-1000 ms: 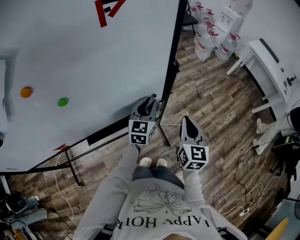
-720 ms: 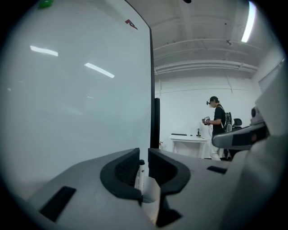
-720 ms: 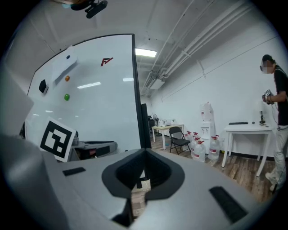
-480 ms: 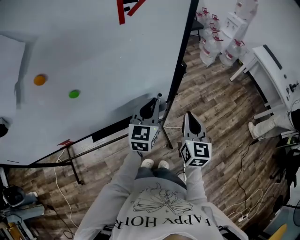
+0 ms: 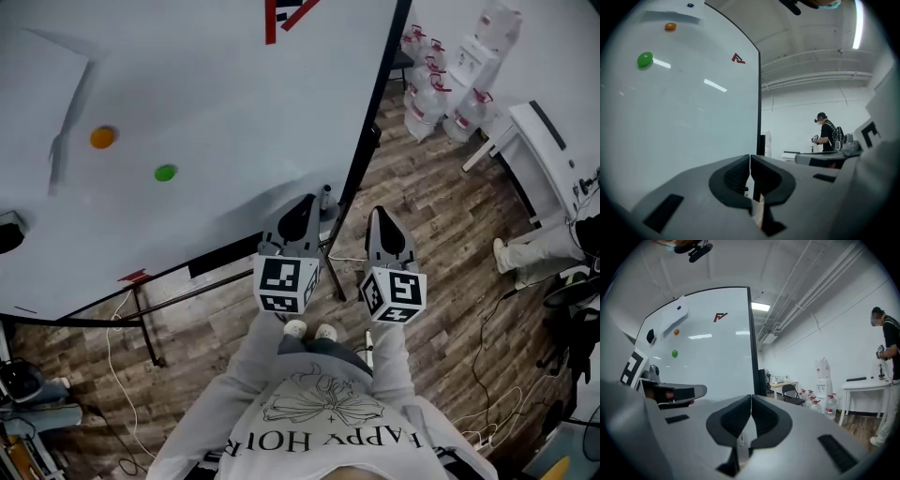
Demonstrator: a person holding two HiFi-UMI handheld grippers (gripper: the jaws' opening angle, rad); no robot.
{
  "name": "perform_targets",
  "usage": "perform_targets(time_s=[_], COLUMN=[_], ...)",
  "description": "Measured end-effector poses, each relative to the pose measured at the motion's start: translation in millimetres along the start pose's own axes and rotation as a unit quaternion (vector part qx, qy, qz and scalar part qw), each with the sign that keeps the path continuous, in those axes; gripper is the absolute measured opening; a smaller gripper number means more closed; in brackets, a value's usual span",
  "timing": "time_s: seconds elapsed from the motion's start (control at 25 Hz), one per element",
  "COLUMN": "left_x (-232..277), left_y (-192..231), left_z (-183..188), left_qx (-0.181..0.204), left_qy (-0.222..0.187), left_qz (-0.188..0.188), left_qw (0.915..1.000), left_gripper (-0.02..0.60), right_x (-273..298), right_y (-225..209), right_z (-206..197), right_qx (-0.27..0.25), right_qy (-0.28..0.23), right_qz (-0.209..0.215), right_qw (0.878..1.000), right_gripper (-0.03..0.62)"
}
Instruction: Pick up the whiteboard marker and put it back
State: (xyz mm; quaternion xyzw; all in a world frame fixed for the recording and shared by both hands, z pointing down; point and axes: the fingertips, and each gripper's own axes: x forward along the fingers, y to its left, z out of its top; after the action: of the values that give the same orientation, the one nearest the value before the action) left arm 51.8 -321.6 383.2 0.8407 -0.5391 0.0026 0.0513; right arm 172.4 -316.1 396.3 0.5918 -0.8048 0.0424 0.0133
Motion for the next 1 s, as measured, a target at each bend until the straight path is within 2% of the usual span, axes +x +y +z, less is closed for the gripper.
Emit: perform_targets(time_s=[0.32, 1.0], left_x=[-12, -28], left_y=[2, 2], left_z=[9, 17], left_qx=[0.008, 0.01], left_qy=[-0.007, -0.016], left_qz=[0.017, 0.027], left_qw=[0.9998, 0.9995], left_gripper=[0.008, 0.008], right_x=[-5, -13], right_y=[10, 13], right_z=[10, 11], right_qx=[-0.004, -0.002], right_qy=[-0.011, -0.016], right_qz=[0.009, 0.007], right_qw=[1.0, 1.0], right_gripper=[0.003, 0.003])
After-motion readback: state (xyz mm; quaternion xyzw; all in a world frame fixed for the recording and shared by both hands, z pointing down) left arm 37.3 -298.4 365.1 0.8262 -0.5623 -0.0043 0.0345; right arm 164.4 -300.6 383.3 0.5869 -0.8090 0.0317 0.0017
